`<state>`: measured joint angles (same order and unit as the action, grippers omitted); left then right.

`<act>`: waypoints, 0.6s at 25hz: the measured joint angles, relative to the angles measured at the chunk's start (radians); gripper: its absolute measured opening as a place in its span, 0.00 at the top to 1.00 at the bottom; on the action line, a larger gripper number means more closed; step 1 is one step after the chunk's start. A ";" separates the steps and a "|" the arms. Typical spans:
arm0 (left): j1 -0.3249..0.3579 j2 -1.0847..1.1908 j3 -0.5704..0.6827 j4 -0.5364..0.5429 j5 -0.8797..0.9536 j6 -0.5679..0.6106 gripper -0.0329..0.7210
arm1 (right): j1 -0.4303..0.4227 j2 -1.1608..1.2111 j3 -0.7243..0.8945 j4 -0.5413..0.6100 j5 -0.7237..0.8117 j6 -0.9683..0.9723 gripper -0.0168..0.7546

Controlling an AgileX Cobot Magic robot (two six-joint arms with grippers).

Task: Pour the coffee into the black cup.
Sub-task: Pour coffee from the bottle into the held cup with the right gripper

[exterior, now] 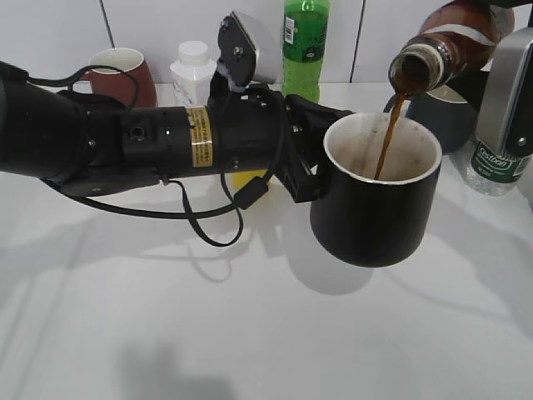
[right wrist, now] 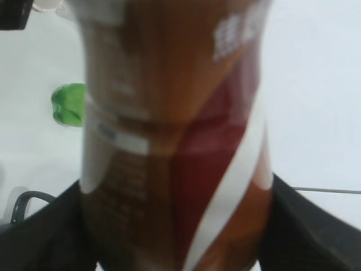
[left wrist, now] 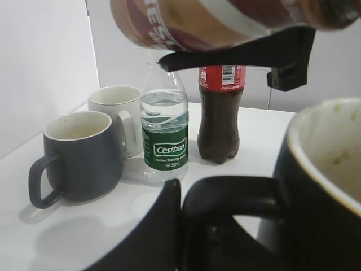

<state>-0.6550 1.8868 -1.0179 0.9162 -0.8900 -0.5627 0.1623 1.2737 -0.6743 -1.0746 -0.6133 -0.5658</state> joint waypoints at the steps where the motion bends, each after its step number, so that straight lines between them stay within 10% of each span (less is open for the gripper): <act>1: 0.000 0.000 0.000 0.000 0.000 0.000 0.91 | 0.000 0.000 0.000 0.000 0.000 -0.002 0.28; 15: 0.000 0.000 0.000 0.001 0.000 0.000 0.91 | 0.000 0.000 0.000 0.000 0.000 -0.026 0.28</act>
<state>-0.6550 1.8868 -1.0179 0.9169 -0.8900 -0.5627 0.1623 1.2737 -0.6743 -1.0746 -0.6133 -0.5916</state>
